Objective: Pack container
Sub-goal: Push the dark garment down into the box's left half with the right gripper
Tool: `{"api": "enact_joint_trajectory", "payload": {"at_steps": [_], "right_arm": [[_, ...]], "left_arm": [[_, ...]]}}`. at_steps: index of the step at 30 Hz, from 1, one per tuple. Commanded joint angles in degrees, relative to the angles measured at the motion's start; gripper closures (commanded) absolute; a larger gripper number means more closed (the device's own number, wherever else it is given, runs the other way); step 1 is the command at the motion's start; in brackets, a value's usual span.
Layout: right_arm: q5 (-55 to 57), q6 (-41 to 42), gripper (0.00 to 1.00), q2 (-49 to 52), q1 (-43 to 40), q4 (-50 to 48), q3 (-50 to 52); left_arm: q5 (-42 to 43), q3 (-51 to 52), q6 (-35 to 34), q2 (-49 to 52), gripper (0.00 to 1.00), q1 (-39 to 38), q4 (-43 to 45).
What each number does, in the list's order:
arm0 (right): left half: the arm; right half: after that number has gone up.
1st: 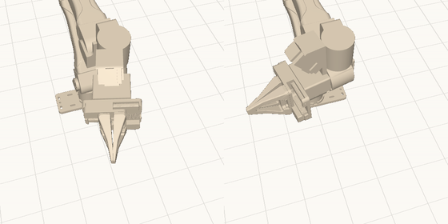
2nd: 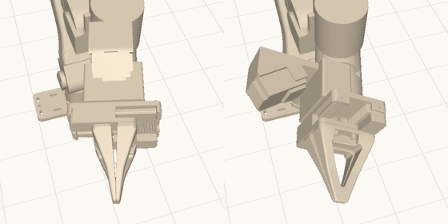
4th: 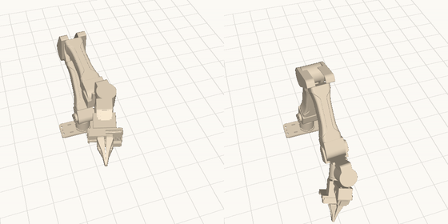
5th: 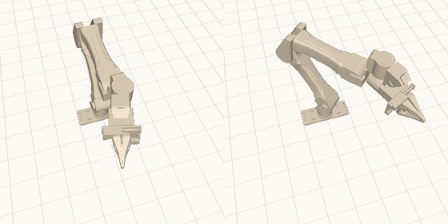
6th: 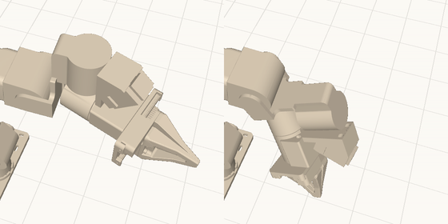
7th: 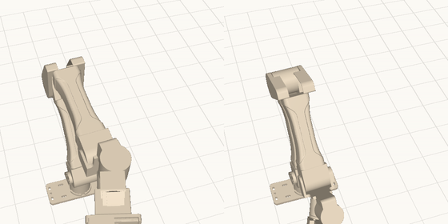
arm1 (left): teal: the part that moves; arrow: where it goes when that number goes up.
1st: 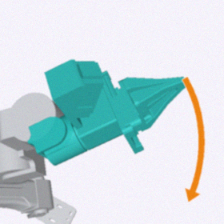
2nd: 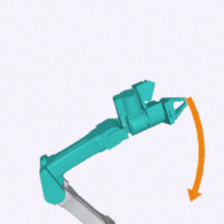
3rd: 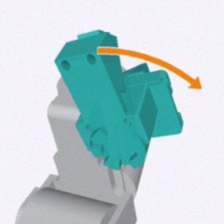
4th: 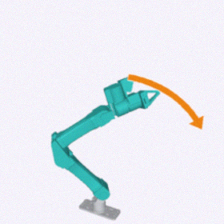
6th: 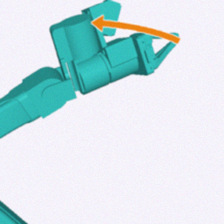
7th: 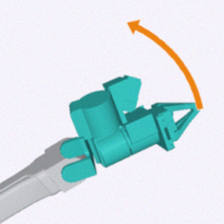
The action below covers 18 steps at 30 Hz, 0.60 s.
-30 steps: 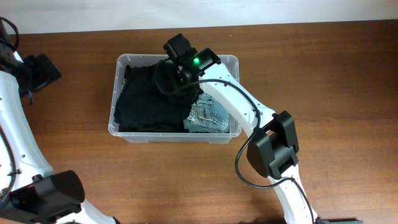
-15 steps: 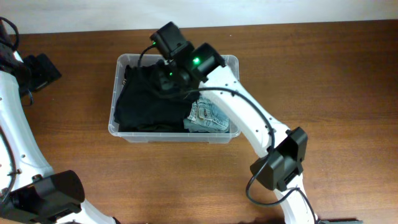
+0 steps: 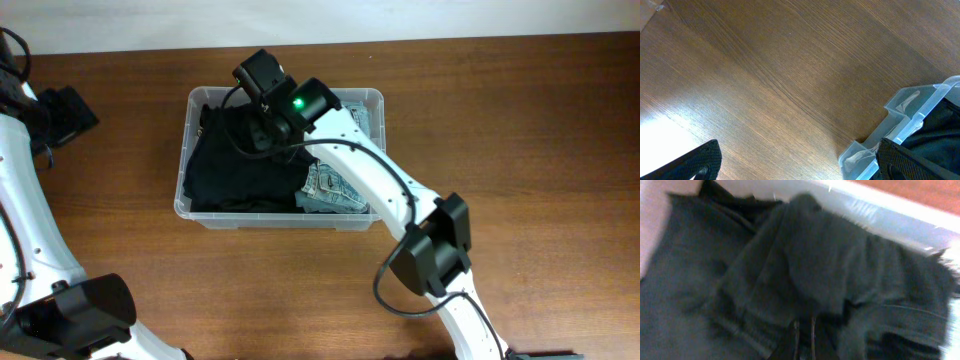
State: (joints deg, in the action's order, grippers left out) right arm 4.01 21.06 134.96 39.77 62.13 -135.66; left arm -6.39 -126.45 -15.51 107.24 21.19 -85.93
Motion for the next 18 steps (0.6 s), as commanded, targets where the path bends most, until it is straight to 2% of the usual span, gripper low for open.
{"api": "enact_joint_trajectory", "payload": {"at_steps": [1, 9, 18], "right_arm": [[-3.4, 0.7, 0.96, 3.3, 0.1, -0.4, -0.3], [-4.2, 0.7, 0.96, 7.0, 0.8, 0.7, -0.3], [2.7, 0.7, 0.96, -1.6, 1.1, 2.2, -0.4]], "left_arm": [[0.0, -0.6, -0.5, -1.4, 0.0, 0.1, 0.1], [0.0, -0.6, -0.5, -1.4, 0.01, 0.1, 0.1], [0.0, -0.6, -0.5, -1.4, 0.01, 0.1, 0.1]]}}
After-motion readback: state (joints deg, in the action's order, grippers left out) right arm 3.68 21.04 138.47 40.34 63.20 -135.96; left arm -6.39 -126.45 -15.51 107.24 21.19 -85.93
